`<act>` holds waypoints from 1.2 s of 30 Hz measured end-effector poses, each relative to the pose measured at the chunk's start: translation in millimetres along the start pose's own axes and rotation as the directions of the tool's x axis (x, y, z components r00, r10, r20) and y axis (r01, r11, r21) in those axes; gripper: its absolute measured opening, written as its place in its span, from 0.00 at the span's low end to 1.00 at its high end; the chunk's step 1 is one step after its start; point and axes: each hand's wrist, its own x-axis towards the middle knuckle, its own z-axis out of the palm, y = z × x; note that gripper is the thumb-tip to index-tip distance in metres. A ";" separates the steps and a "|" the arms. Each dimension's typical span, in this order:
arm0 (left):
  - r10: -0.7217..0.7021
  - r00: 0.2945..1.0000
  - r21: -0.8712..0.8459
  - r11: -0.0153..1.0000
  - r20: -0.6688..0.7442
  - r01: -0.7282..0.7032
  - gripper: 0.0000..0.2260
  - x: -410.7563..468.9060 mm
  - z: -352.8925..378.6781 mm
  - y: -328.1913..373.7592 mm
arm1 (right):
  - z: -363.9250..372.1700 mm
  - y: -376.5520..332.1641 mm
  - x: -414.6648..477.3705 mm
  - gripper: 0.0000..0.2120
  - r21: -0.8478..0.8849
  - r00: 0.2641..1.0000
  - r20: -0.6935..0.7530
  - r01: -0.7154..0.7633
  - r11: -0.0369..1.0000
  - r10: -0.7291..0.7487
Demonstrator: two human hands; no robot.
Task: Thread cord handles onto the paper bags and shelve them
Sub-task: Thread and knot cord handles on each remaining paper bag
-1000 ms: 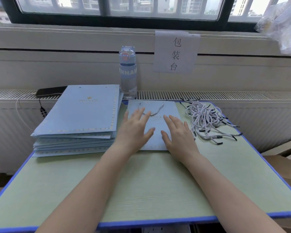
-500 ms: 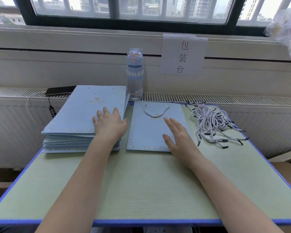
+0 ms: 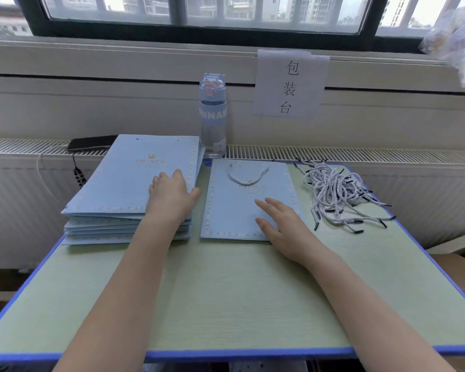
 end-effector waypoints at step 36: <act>0.449 0.758 0.210 0.778 0.474 -0.592 0.28 -60.2 23.5 61.7 | -24.7 15.1 8.9 0.27 0.175 0.959 -0.112 -0.237 0.955 0.259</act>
